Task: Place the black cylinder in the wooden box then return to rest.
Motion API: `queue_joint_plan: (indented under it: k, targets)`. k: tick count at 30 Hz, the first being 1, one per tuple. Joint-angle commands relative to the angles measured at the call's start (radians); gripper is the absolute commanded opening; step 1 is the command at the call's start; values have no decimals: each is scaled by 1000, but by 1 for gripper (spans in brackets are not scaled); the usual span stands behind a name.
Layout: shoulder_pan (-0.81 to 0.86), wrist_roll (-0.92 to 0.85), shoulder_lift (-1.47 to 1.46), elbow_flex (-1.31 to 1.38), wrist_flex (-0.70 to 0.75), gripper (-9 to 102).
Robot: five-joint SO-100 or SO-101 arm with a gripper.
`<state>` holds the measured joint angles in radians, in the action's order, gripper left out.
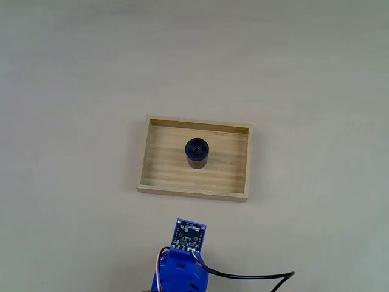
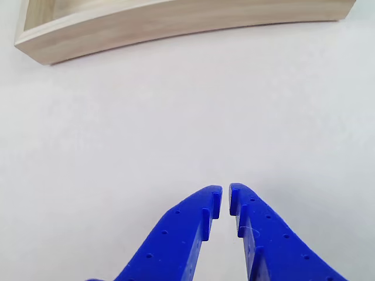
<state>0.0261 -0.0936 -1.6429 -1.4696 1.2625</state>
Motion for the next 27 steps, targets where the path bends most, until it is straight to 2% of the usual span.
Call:
queue_joint_plan:
  k: [1, 9, 13, 27]
  targets:
    - [3, -5, -28, -21, 14, -1]
    - [8, 12, -80, -140, 38, -1]
    - [0, 0, -80, -140, 100, -1]
    - [0, -41, -81, -140, 101, 0]
